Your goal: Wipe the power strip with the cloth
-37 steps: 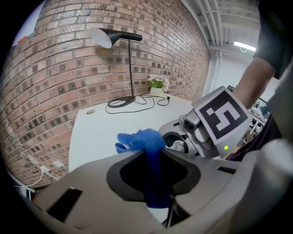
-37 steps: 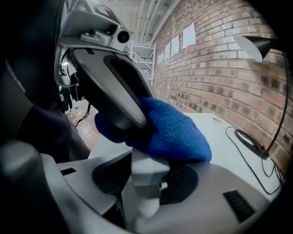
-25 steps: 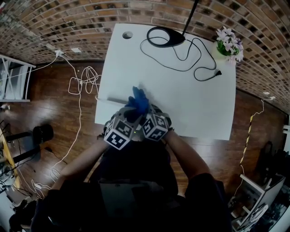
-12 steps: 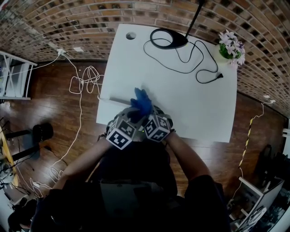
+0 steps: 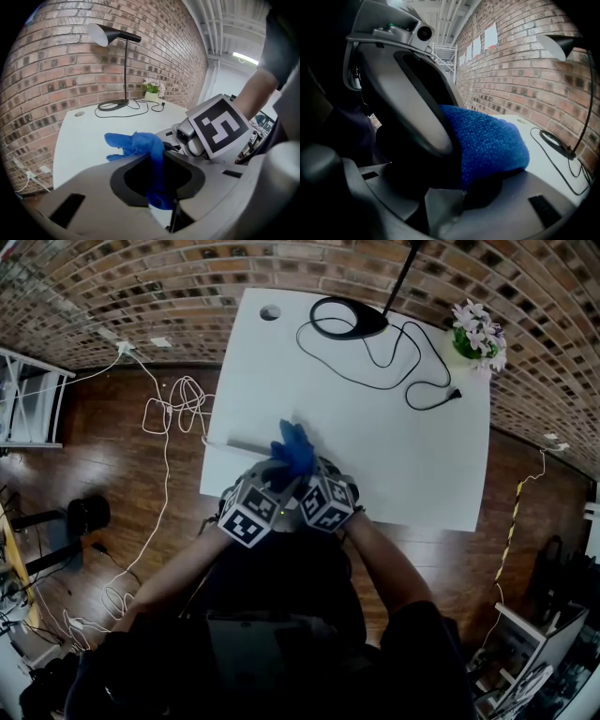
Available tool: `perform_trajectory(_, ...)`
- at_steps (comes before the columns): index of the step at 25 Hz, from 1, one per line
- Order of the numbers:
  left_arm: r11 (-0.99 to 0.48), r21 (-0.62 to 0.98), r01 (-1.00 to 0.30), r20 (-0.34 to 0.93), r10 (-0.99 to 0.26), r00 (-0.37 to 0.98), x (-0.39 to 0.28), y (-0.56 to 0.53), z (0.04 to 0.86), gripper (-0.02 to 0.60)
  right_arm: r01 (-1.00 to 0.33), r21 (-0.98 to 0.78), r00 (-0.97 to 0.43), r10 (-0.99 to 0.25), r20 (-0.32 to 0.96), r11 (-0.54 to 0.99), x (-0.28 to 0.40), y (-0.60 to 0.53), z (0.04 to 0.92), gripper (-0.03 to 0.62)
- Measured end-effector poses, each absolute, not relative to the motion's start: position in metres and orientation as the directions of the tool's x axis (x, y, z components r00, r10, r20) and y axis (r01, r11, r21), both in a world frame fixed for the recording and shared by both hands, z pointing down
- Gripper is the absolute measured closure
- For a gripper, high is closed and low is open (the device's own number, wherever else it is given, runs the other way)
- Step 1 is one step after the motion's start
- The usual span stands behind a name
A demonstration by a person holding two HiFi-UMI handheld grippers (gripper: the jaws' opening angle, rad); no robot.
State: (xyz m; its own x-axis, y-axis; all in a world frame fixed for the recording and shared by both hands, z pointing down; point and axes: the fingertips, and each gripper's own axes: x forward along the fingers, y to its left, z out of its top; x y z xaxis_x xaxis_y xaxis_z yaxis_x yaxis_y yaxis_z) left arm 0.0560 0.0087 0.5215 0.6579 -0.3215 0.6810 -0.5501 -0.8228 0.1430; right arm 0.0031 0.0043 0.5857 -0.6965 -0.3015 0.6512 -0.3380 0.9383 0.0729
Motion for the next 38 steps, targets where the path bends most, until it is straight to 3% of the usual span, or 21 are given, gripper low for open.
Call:
perform_trajectory(13, -0.790, 0.130, -0.599, 0.679, -0.369, 0.635, 0.026, -0.002, 0.522, 0.499, -0.338, 0.071, -0.696, -0.300, 0.653, 0.939, 0.003, 0.004, 0.585, 0.436)
perform_trajectory(38, -0.645, 0.072, -0.761, 0.703, -0.508, 0.497, -0.092, -0.045, 0.524, 0.499, -0.342, 0.067, -0.694, -0.300, 0.654, 0.937, 0.004, 0.004, 0.585, 0.436)
